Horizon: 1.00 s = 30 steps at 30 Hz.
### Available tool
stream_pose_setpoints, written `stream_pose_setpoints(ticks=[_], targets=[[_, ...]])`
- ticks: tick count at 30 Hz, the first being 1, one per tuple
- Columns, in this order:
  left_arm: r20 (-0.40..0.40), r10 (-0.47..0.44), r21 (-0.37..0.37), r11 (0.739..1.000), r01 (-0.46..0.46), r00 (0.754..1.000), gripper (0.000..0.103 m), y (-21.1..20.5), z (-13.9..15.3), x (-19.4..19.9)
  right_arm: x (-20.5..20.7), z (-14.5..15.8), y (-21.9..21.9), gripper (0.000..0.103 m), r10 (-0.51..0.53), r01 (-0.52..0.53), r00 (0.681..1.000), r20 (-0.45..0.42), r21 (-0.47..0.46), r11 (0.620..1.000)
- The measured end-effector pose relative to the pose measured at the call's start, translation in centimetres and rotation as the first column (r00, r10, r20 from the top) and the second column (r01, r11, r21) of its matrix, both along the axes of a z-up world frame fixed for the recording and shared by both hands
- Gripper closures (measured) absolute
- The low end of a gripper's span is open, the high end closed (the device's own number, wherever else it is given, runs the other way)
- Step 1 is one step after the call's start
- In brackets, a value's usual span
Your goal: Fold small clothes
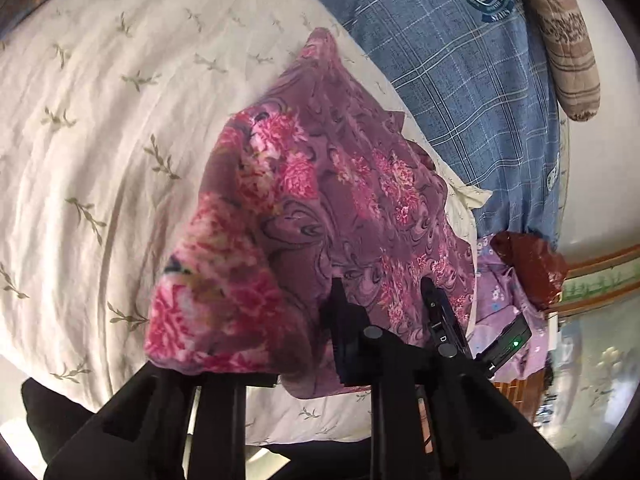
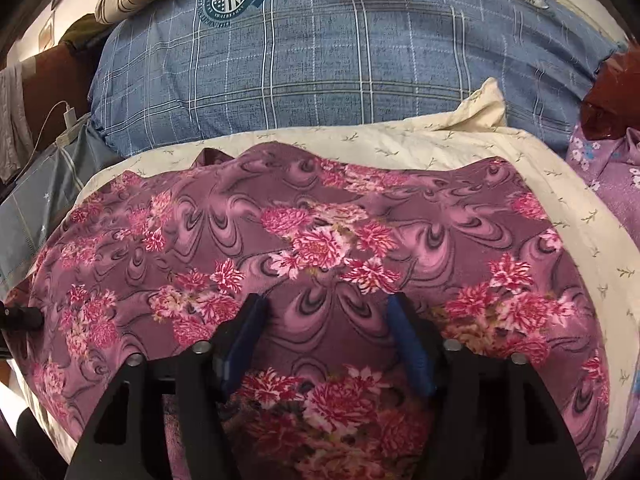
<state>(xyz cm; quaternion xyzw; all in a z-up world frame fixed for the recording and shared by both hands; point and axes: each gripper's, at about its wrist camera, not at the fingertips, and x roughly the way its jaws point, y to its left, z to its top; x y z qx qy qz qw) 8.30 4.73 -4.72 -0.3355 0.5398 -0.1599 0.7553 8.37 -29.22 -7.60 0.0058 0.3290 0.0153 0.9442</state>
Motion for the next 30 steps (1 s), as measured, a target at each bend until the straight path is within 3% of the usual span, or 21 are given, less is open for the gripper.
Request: stream_pose_setpoints(ticks=[6,10,12,14,17,18,20,22,23,24,25,27,30], targets=[[0.196,-0.082,0.227,0.973,0.036,0.977,0.093,-3.1,5.7,-1.7,-0.2,0.0,0.0,0.03,0.019,-0.019,1.0,0.015,0.012,1.0],[0.257,-0.147,0.313,0.948,0.062,0.955,0.093,-5.2,7.6,-1.9,-0.4,0.0,-0.1,0.026,0.032,-0.032,0.999,0.019,0.02,0.999],[0.223,-0.136,0.304,0.951,0.064,0.965,0.092,-5.1,6.9,-1.6,-0.5,0.0,-0.2,0.026,0.037,-0.037,0.999,0.02,0.027,0.999],[0.162,-0.1,0.244,0.968,0.058,0.982,0.088,-4.1,5.3,-1.1,-0.5,0.0,-0.2,0.025,0.043,-0.044,0.999,0.02,0.034,0.998],[0.06,-0.054,0.136,0.99,0.045,0.997,0.06,-2.2,2.7,-0.9,-1.3,0.5,-0.7,0.025,0.048,-0.05,0.998,0.028,0.059,0.997],[0.039,-0.039,0.119,0.992,0.034,0.998,0.055,-1.7,2.0,-0.8,-1.7,0.8,-0.9,0.025,0.036,-0.037,0.999,0.033,0.057,0.998],[-0.011,-0.003,0.072,0.997,0.004,1.0,0.055,-0.7,0.5,-0.2,-3.2,1.3,-1.2,0.025,0.011,-0.013,0.997,0.073,0.027,1.0],[-0.064,0.038,0.019,0.999,-0.037,0.997,0.057,0.0,-0.9,0.3,-4.4,1.4,-1.3,0.023,-0.008,0.011,0.995,0.103,-0.027,1.0],[-0.081,0.047,0.014,0.999,-0.046,0.996,0.064,0.0,-1.3,0.5,-4.5,1.0,-1.2,0.023,-0.011,0.016,0.996,0.089,-0.047,0.999],[-0.081,0.045,0.025,0.999,-0.043,0.996,0.083,-0.2,-1.3,0.7,-4.3,0.4,-1.3,0.022,-0.011,0.014,0.998,0.065,-0.056,0.998],[-0.07,0.033,0.048,0.998,-0.029,0.997,0.089,-0.5,-0.9,0.9,-4.0,-0.5,-1.2,0.022,-0.007,0.01,0.999,0.045,-0.061,0.998],[-0.008,0.004,0.124,0.992,-0.003,1.0,0.093,-1.5,1.1,0.7,-4.1,-0.5,-1.2,0.02,-0.01,0.014,0.998,0.066,-0.067,0.998],[0.157,-0.072,0.261,0.965,0.029,0.985,0.095,-4.1,5.7,-0.1,-4.0,-0.6,-1.1,0.019,-0.008,0.014,0.998,0.069,-0.08,0.997]])
